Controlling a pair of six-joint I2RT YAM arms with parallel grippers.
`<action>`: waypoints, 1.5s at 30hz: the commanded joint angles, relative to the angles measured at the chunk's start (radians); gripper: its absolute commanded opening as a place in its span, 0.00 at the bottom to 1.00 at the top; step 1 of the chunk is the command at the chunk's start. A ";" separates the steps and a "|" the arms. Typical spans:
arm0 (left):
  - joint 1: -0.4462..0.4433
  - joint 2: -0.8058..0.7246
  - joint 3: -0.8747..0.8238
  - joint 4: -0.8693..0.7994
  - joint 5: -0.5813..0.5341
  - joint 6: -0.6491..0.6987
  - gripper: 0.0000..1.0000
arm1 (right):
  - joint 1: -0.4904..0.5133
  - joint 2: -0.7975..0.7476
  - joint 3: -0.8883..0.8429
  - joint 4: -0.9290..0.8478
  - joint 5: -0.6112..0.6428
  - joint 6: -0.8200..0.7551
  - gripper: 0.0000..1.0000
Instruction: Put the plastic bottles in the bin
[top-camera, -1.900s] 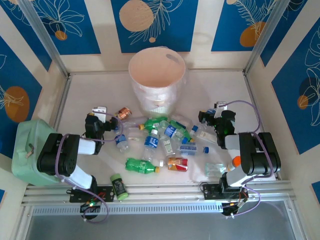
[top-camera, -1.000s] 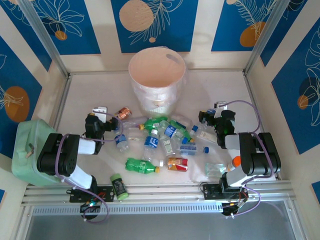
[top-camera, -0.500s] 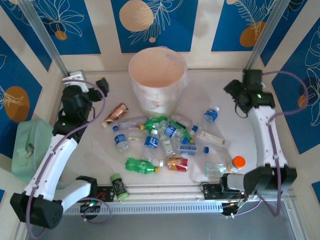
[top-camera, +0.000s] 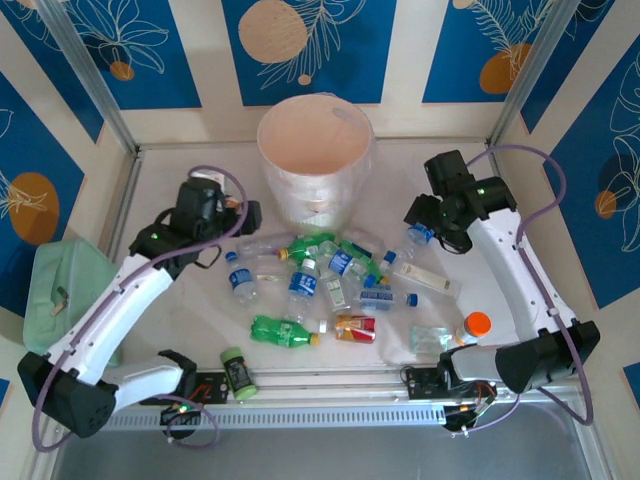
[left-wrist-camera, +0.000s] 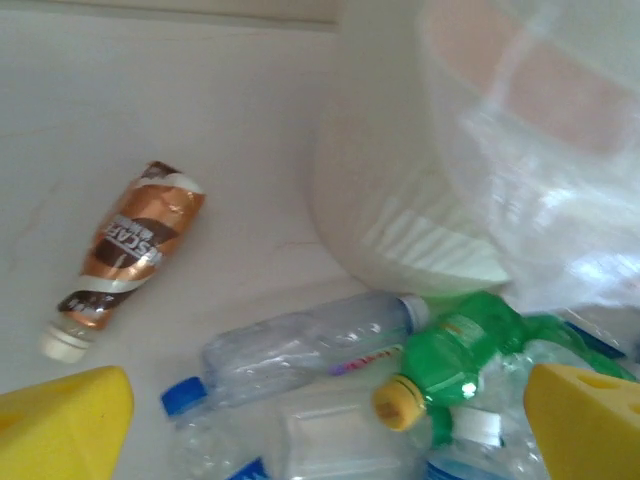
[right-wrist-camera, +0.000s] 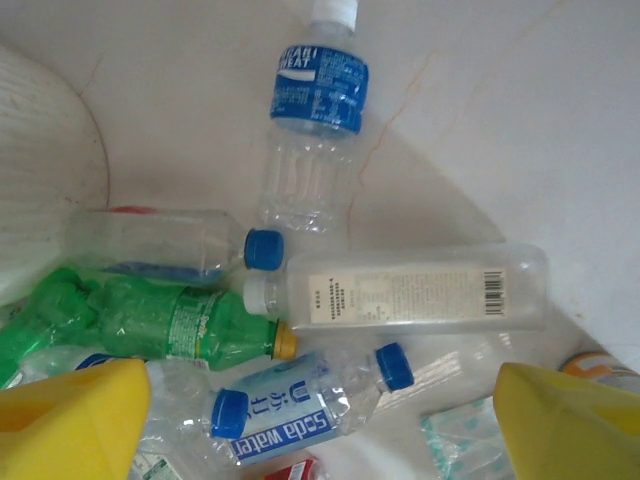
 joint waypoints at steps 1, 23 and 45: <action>0.154 0.053 0.020 -0.007 0.069 0.047 1.00 | -0.025 0.019 -0.014 0.097 -0.163 -0.055 0.89; 0.437 0.643 0.144 0.198 0.254 0.267 0.98 | 0.047 0.003 -0.001 0.031 -0.275 -0.087 0.88; 0.541 0.803 0.111 0.206 0.273 0.232 0.84 | 0.098 0.015 0.011 0.034 -0.299 -0.023 0.88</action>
